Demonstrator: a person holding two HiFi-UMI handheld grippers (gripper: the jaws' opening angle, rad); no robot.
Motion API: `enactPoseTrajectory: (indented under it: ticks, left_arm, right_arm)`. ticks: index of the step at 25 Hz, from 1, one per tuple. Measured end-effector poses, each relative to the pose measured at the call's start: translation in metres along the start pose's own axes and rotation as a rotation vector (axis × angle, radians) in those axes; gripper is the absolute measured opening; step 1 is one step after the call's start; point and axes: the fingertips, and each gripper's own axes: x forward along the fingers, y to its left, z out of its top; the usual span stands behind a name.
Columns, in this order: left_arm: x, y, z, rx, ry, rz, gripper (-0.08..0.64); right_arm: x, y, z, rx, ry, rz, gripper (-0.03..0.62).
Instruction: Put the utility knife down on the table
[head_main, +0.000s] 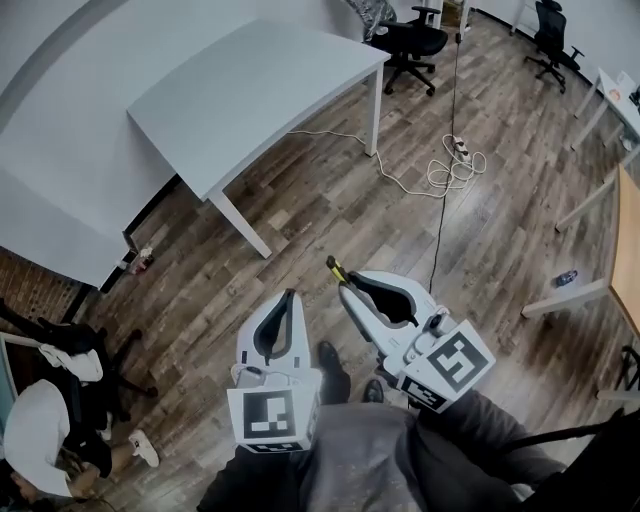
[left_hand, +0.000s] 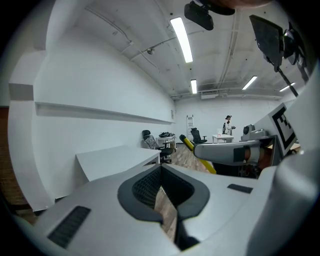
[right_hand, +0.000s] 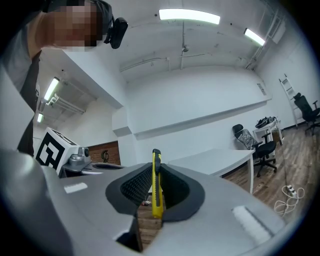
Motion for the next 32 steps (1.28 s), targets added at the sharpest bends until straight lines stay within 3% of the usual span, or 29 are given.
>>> enactPoseTrajectory:
  ticks: [14,25,32]
  left_arm:
    - [0.086,0.116,0.011,-0.062,-0.034,-0.01,0.002]
    - [0.15,0.128,0.014,-0.06,0.016,-0.04,0.003]
    - [0.222,0.132,0.029,-0.017,0.044,0.0,0.002]
  right_arm:
    - [0.141,-0.034,0.007,-0.041,0.047,0.011,0.051]
    - [0.169,-0.09,0.012,-0.031,0.049,-0.031,0.051]
    - [0.192,-0.156,0.019,-0.003,0.027,-0.019,0.051]
